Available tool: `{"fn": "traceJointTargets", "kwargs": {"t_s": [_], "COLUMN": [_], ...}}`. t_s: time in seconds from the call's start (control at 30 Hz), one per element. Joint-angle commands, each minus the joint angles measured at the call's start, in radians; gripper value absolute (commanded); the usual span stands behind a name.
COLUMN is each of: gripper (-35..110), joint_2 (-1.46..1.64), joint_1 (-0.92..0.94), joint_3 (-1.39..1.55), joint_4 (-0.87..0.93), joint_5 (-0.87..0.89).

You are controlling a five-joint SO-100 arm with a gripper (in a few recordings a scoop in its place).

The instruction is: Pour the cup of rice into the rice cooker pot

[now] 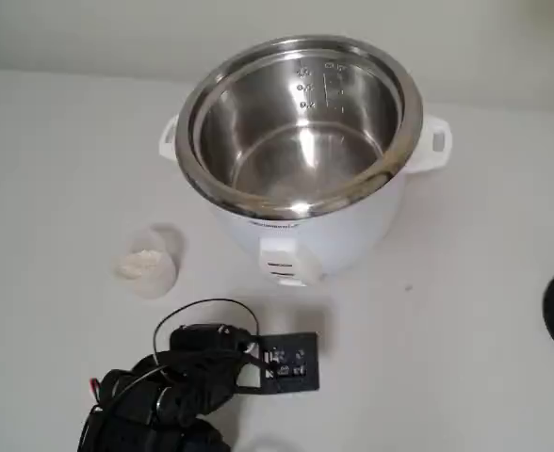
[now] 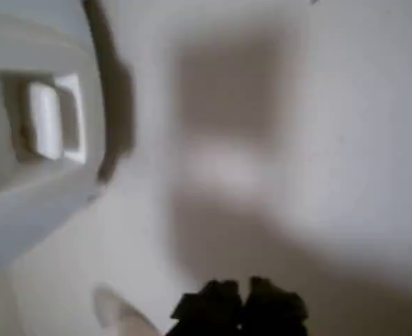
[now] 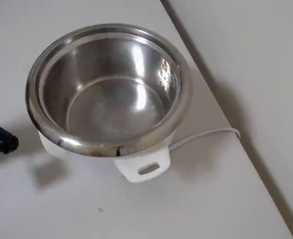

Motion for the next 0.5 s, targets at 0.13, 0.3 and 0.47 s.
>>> {"fn": "traceJointTargets", "kwargs": {"t_s": [0.13, 0.3, 0.47], "gripper": [0, 1, 3], "joint_2": [0.008, 0.008, 0.031], "joint_1": [-0.011, -0.086, -0.408], "joint_3": [-0.003, -0.003, 0.038], "joint_4": [-0.026, -0.026, 0.069], "joint_5": [-0.014, -0.098, -0.692]}}
